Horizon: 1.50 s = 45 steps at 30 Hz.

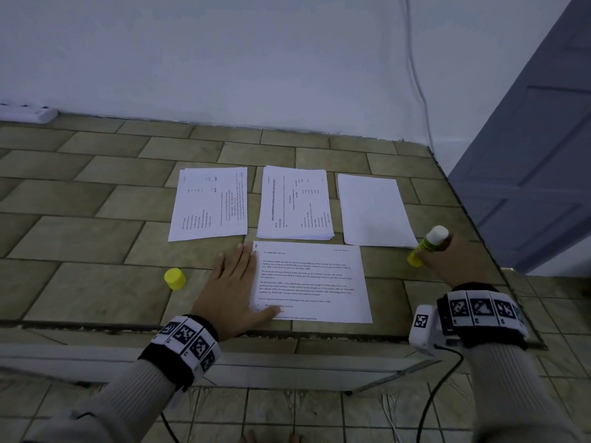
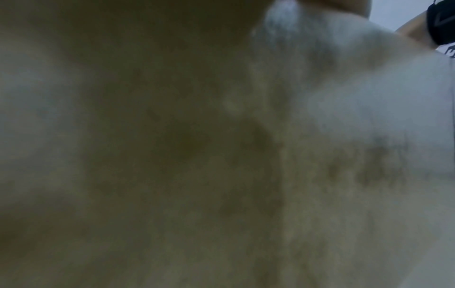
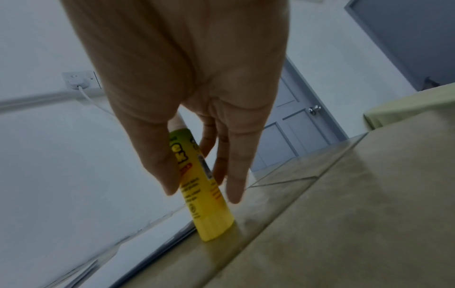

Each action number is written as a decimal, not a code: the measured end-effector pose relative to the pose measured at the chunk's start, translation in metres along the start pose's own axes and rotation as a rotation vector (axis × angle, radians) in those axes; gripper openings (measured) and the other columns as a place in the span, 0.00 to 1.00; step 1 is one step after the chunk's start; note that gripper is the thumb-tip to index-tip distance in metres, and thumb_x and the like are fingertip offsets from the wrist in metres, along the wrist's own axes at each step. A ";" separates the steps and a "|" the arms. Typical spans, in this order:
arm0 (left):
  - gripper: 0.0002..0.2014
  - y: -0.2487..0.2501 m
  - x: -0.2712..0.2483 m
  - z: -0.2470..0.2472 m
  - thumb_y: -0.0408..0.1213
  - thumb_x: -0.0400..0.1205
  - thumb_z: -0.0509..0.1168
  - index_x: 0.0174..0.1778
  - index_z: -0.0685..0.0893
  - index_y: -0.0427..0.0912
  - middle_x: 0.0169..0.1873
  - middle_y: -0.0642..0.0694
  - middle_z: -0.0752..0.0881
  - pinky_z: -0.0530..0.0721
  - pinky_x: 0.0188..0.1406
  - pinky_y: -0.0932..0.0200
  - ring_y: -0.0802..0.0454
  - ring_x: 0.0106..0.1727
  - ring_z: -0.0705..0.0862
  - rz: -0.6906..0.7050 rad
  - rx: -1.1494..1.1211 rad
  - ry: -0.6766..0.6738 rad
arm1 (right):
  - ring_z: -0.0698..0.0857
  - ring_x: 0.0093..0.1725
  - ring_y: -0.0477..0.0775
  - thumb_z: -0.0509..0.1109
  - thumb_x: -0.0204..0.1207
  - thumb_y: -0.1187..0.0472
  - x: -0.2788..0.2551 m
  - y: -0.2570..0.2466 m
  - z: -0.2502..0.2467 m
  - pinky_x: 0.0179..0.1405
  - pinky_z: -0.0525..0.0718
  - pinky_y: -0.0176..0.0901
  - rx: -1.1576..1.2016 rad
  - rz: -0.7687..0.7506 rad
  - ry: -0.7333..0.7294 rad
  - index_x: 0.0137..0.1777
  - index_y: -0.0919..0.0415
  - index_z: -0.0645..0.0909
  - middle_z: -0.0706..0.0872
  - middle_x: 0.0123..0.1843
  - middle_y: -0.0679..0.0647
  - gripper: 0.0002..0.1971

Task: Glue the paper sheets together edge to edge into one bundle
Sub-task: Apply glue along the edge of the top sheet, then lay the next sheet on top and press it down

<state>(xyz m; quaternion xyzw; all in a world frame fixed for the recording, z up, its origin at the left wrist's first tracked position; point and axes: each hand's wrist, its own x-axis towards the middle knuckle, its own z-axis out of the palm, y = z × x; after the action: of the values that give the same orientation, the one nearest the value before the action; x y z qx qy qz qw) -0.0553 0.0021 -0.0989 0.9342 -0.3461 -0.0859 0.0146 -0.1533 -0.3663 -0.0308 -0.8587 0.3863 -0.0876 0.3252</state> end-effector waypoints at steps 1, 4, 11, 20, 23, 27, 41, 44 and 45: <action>0.65 0.000 0.000 0.000 0.84 0.62 0.23 0.84 0.39 0.33 0.84 0.40 0.35 0.35 0.83 0.41 0.47 0.85 0.33 -0.001 -0.004 0.000 | 0.81 0.53 0.63 0.79 0.69 0.59 -0.001 0.001 0.000 0.46 0.72 0.46 0.002 0.014 -0.003 0.61 0.67 0.77 0.82 0.52 0.61 0.23; 0.65 -0.001 0.001 0.001 0.84 0.62 0.23 0.84 0.37 0.34 0.84 0.41 0.34 0.34 0.83 0.42 0.47 0.84 0.31 -0.002 -0.006 -0.006 | 0.80 0.40 0.57 0.78 0.69 0.48 -0.007 0.006 0.001 0.39 0.74 0.45 -0.124 0.100 -0.104 0.49 0.64 0.78 0.85 0.45 0.61 0.20; 0.65 0.001 0.000 -0.001 0.83 0.62 0.22 0.84 0.38 0.33 0.84 0.41 0.35 0.34 0.83 0.42 0.48 0.84 0.31 -0.011 -0.016 -0.008 | 0.83 0.37 0.54 0.70 0.77 0.60 -0.032 -0.036 0.035 0.44 0.83 0.47 -0.266 -0.137 -0.389 0.44 0.70 0.84 0.88 0.40 0.61 0.11; 0.64 0.000 0.000 0.001 0.83 0.64 0.22 0.84 0.38 0.33 0.84 0.40 0.36 0.33 0.83 0.43 0.47 0.84 0.31 -0.001 -0.006 -0.003 | 0.77 0.66 0.64 0.69 0.79 0.51 0.013 -0.089 0.072 0.59 0.77 0.50 -0.462 -0.211 -0.254 0.67 0.69 0.73 0.79 0.67 0.65 0.25; 0.64 0.000 0.000 0.001 0.83 0.64 0.22 0.84 0.38 0.33 0.84 0.40 0.35 0.32 0.83 0.43 0.48 0.84 0.31 0.000 -0.014 0.001 | 0.81 0.60 0.65 0.71 0.77 0.49 0.021 -0.088 0.078 0.51 0.79 0.50 -0.532 -0.154 -0.273 0.60 0.68 0.75 0.81 0.61 0.65 0.23; 0.63 -0.001 0.000 0.002 0.82 0.65 0.24 0.84 0.40 0.32 0.84 0.40 0.37 0.34 0.83 0.42 0.47 0.85 0.33 0.007 -0.018 0.018 | 0.82 0.50 0.62 0.74 0.75 0.49 0.027 -0.088 0.078 0.45 0.78 0.47 -0.567 -0.151 -0.245 0.50 0.66 0.75 0.84 0.56 0.63 0.19; 0.58 -0.004 0.000 -0.001 0.82 0.69 0.34 0.86 0.47 0.42 0.85 0.50 0.45 0.40 0.84 0.47 0.54 0.85 0.45 0.003 -0.314 0.176 | 0.83 0.57 0.60 0.69 0.78 0.51 0.025 -0.086 0.051 0.54 0.78 0.47 -0.071 -0.309 0.004 0.62 0.65 0.80 0.86 0.57 0.59 0.19; 0.51 -0.001 0.000 -0.008 0.80 0.72 0.44 0.85 0.54 0.49 0.80 0.60 0.55 0.54 0.83 0.48 0.60 0.81 0.56 -0.081 -0.672 0.268 | 0.81 0.61 0.53 0.73 0.76 0.56 0.005 -0.093 0.041 0.55 0.73 0.39 0.117 -0.445 -0.040 0.62 0.63 0.81 0.85 0.61 0.55 0.17; 0.44 0.001 0.000 -0.013 0.75 0.76 0.49 0.84 0.56 0.52 0.77 0.63 0.60 0.61 0.81 0.48 0.62 0.79 0.60 -0.112 -0.800 0.297 | 0.79 0.64 0.51 0.75 0.75 0.57 -0.003 -0.093 0.039 0.58 0.71 0.38 0.147 -0.491 -0.065 0.62 0.61 0.82 0.83 0.63 0.54 0.17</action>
<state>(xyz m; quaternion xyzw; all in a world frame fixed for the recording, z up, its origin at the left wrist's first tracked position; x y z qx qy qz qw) -0.0538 0.0013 -0.0857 0.8744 -0.2285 -0.0784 0.4208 -0.0828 -0.2996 -0.0021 -0.9031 0.1485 -0.1642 0.3680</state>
